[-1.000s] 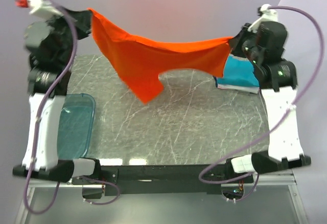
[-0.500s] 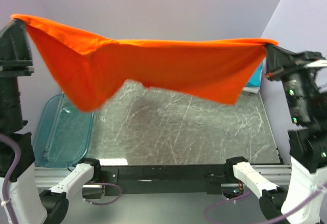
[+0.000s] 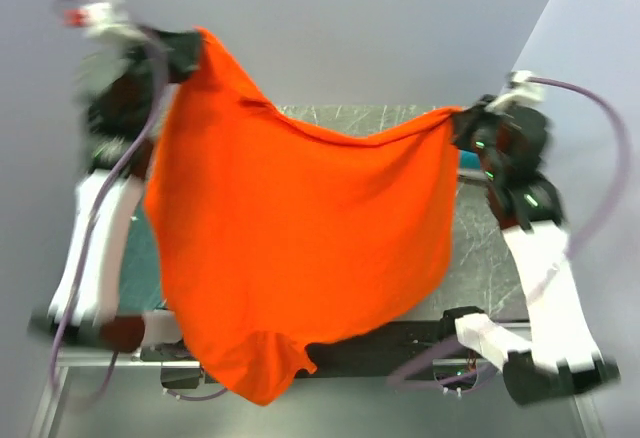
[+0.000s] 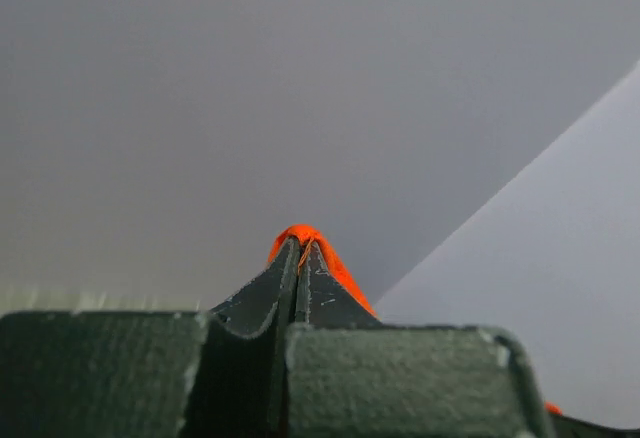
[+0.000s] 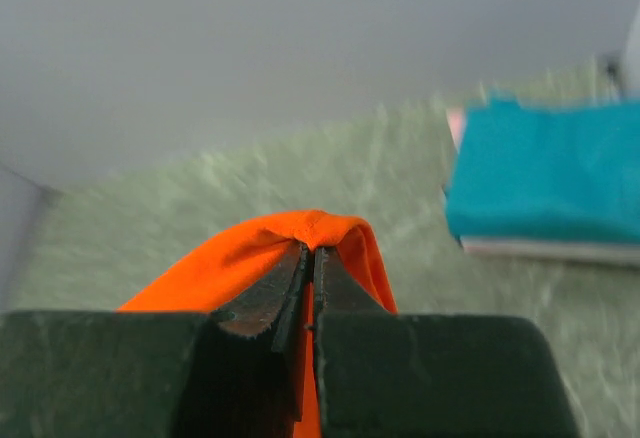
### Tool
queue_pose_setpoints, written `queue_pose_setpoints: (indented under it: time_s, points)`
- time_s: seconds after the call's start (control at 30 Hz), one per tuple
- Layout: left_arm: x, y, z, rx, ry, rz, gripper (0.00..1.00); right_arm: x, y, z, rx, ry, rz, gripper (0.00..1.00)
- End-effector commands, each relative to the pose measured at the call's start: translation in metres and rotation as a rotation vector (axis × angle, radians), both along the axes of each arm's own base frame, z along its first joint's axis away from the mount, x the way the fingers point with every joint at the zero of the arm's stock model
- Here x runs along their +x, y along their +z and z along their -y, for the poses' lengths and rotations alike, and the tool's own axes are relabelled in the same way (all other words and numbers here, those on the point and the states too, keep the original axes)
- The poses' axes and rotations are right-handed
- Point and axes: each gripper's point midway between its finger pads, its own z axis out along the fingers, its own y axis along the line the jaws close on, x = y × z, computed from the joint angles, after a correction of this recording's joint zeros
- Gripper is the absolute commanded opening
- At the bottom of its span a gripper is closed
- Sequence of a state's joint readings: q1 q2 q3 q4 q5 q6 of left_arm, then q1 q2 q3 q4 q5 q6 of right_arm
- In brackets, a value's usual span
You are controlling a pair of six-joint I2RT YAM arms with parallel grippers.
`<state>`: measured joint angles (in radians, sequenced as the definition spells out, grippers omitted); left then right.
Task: Fold and stack the t-shirts
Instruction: Flatten the tshirt out
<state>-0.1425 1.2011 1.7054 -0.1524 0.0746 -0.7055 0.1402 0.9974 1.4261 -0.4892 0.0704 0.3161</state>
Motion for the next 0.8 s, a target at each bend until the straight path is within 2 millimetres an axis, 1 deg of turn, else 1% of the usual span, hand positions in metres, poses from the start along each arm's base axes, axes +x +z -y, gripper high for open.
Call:
queue_pose_setpoints:
  time_s: [0.0,0.03,0.07,0.1,0.13,0.17,0.2,0.23,0.27,0.3,0.37,0.4,0.47,0.5,0.57,0.6,0.67,0.7,0.77]
  points:
    - [0.109,-0.154,0.032,0.028,-0.1,-0.402,0.02,0.053,-0.075,0.01,-0.023,-0.041,-0.131,0.0]
    - [0.122,-0.179,0.037,0.044,-0.12,-0.451,0.19,0.071,-0.107,0.01,-0.022,-0.035,-0.208,0.03]
    - [0.133,-0.194,0.043,0.05,-0.146,-0.472,0.29,0.081,-0.127,0.01,-0.015,-0.021,-0.253,0.14]
    - [0.15,-0.227,0.051,0.06,-0.162,-0.534,0.4,0.089,-0.143,0.007,-0.006,0.013,-0.3,0.29]
    - [0.158,-0.244,0.051,0.072,-0.151,-0.561,0.58,0.104,-0.179,0.011,-0.009,0.005,-0.404,0.53]
    - [0.162,-0.257,0.054,0.082,-0.156,-0.591,0.65,0.111,-0.194,0.013,-0.011,0.004,-0.452,0.56]
    - [0.17,-0.277,0.058,0.092,-0.158,-0.635,0.69,0.115,-0.202,0.014,-0.018,0.006,-0.494,0.59]
    - [0.171,-0.286,0.059,0.102,-0.157,-0.656,0.71,0.121,-0.219,0.014,-0.025,0.013,-0.54,0.64]
    - [0.171,-0.292,0.061,0.105,-0.164,-0.676,0.72,0.123,-0.223,0.014,-0.037,0.019,-0.552,0.68]
    - [0.166,-0.299,0.064,0.11,-0.171,-0.709,0.72,0.124,-0.224,0.013,-0.037,0.024,-0.558,0.7]
    - [0.156,-0.308,0.065,0.13,-0.161,-0.733,0.74,0.122,-0.222,0.012,-0.035,0.029,-0.557,0.72]
    - [0.145,-0.314,0.067,0.134,-0.164,-0.754,0.74,0.119,-0.221,0.013,-0.032,0.027,-0.563,0.75]
    - [0.133,-0.322,0.066,0.124,-0.156,-0.788,0.75,0.113,-0.219,0.011,-0.028,0.034,-0.564,0.75]
    - [0.121,-0.331,0.063,0.123,-0.152,-0.821,0.75,0.108,-0.222,0.011,-0.027,0.037,-0.583,0.75]
    - [0.109,-0.341,0.062,0.115,-0.142,-0.857,0.75,0.1,-0.223,0.008,-0.011,0.047,-0.6,0.75]
    - [0.099,-0.353,0.062,0.112,-0.141,-0.892,0.76,0.093,-0.229,0.006,0.002,0.056,-0.63,0.75]
    - [0.089,-0.365,0.065,0.099,-0.149,-0.928,0.76,0.086,-0.237,-0.002,0.034,0.083,-0.661,0.75]
    - [0.08,-0.378,0.068,0.093,-0.167,-0.96,0.76,0.079,-0.245,-0.004,0.05,0.088,-0.689,0.75]
    - [0.071,-0.392,0.073,0.079,-0.181,-1.009,0.76,0.073,-0.254,-0.013,0.095,0.119,-0.719,0.75]
